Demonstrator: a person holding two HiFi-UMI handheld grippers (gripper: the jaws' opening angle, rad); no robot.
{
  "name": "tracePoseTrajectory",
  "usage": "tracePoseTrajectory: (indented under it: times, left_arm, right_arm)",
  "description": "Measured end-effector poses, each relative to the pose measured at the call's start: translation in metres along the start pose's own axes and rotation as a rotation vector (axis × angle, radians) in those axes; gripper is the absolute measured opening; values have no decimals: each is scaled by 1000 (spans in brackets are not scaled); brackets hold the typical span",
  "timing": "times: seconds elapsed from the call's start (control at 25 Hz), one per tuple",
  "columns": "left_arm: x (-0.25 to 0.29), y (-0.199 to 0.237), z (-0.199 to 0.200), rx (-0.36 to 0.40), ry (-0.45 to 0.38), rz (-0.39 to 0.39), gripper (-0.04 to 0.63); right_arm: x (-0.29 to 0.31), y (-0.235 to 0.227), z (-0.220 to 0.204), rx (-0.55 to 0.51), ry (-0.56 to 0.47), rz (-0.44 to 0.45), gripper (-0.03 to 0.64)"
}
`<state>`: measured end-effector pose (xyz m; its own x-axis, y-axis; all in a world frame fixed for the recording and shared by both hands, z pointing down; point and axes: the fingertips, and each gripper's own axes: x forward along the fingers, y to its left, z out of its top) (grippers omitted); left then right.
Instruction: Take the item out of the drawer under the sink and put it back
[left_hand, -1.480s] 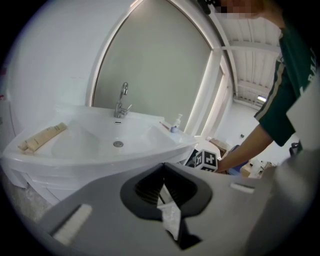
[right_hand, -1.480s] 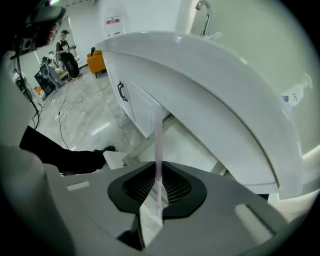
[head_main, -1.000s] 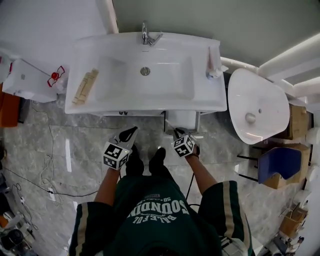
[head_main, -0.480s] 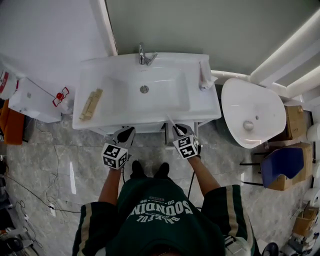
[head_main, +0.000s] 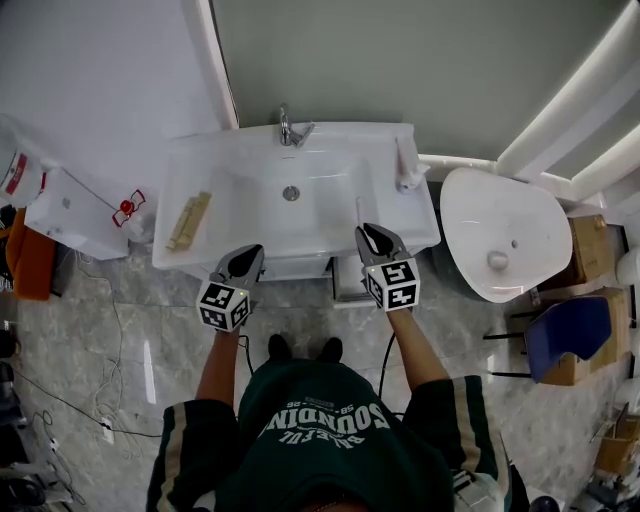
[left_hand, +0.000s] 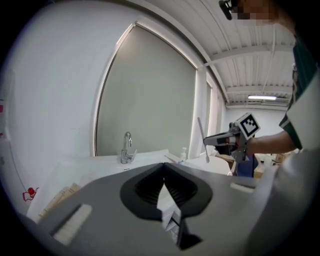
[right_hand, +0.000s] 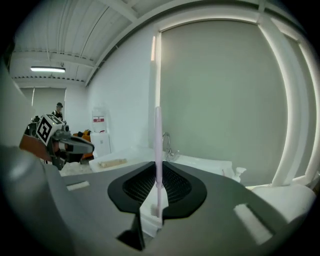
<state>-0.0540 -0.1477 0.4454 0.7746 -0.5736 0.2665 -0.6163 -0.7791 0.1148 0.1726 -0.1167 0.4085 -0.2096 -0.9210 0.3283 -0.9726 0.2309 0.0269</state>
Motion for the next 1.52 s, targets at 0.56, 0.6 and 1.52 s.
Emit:
tracePoseTrajectory:
  times: [0.56,0.6,1.52]
  left_arm:
    - [4,-18,4,12,-7,-26,51]
    - [5,-19,3,12,-5,-28,51]
    - [16,-31,-22,-13,60,-65,51]
  right_arm:
    - [-15,0,2,13,-28,-2,48]
    - [-15,0,1,15,-29,-3,48]
    - [-11,4,-32,58,26,24,48]
